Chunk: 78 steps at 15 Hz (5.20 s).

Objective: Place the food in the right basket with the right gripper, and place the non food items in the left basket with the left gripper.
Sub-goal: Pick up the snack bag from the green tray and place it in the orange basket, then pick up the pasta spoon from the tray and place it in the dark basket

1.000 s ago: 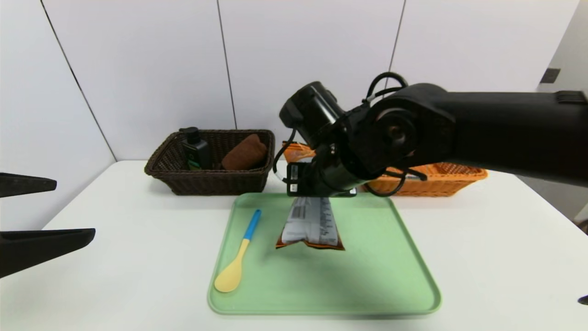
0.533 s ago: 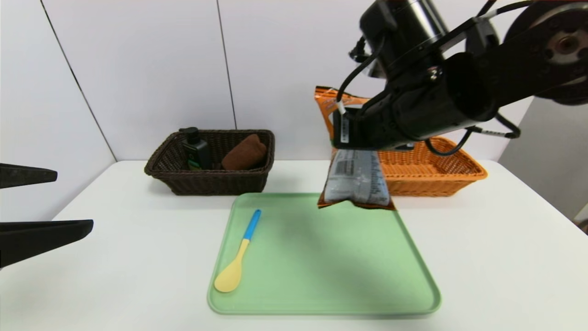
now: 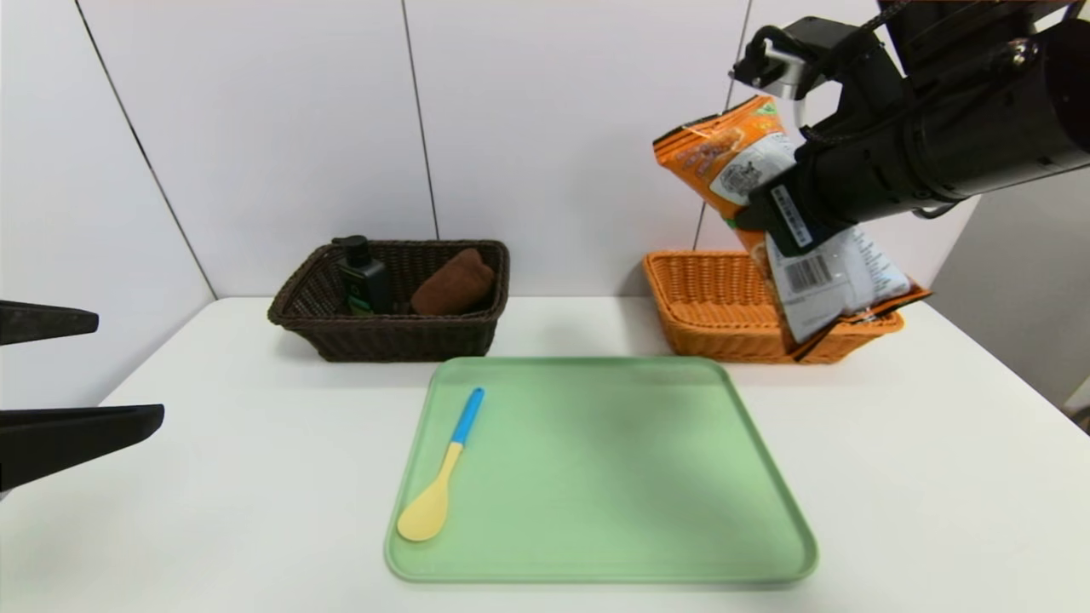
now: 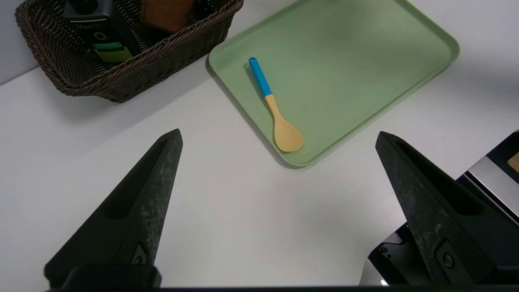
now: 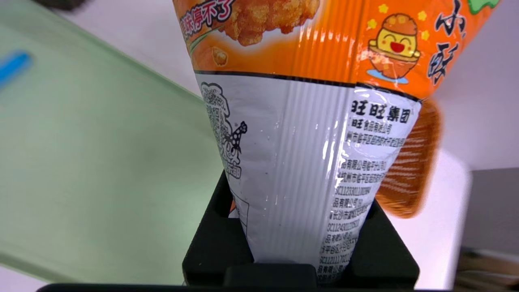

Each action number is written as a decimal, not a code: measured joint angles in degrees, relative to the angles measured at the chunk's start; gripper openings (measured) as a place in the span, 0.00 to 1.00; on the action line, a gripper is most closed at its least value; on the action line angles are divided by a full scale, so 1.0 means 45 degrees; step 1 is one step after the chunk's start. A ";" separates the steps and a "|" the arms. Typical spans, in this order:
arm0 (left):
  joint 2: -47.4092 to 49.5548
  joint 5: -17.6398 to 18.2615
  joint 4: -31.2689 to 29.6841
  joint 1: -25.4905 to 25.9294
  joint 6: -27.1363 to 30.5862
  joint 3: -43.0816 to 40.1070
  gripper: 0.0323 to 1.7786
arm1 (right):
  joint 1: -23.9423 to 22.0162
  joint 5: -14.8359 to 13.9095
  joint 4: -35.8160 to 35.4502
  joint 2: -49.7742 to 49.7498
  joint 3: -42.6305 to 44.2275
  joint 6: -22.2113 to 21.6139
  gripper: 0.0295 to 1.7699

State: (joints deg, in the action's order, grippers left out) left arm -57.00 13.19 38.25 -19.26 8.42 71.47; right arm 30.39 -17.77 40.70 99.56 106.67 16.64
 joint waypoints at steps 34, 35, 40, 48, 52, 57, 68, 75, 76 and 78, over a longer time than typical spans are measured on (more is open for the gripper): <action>0.0038 0.0203 -0.0141 0.0011 -0.0171 -0.0545 0.95 | -0.4023 0.0593 -0.6047 0.5155 -0.0368 1.4805 0.25; 0.0038 0.0217 -0.0244 0.0011 -0.0182 -0.0553 0.95 | -0.4023 0.0620 -0.6003 0.5212 -0.0282 1.4813 0.25; 0.0033 0.0192 -0.0276 0.0011 -0.0182 -0.0566 0.95 | -0.4085 0.0699 -0.5857 0.5407 -0.0079 1.4848 0.34; 0.0033 0.0198 -0.0317 0.0014 -0.0160 -0.0545 0.95 | -0.4080 0.0669 -0.5868 0.5250 0.0011 1.4715 0.75; 0.0014 0.0228 -0.0601 0.0011 -0.0157 -0.0528 0.95 | -0.4158 0.0666 -0.5605 0.4329 0.0228 1.3846 0.83; -0.0355 0.0271 -0.0810 0.0011 -0.0165 -0.0528 0.95 | -0.4175 0.0582 -0.3546 0.2387 0.0314 1.0684 0.90; -0.2438 0.0374 -0.1959 -0.0116 -0.1241 -0.0363 0.95 | -0.4028 0.0515 0.2181 -0.1384 -0.0320 -0.0691 0.95; -0.4733 0.0095 -0.1929 -0.1084 -0.2465 0.0545 0.95 | -0.1940 0.0642 0.2725 -0.3589 -0.2788 -0.5223 0.96; -0.5047 -0.0114 -0.1937 -0.1330 -0.2503 0.0612 0.95 | -0.1550 0.0680 0.2861 -0.3755 -0.2915 -0.5797 0.96; -0.5689 -0.0788 -0.1942 -0.1839 -0.2693 0.0721 0.95 | -0.0772 0.0967 0.2891 -0.4112 -0.3161 -0.6637 0.96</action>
State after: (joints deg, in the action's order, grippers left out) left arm -82.60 9.64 29.51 -27.54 -3.69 74.72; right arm 26.92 -13.42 53.71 81.06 92.44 -13.23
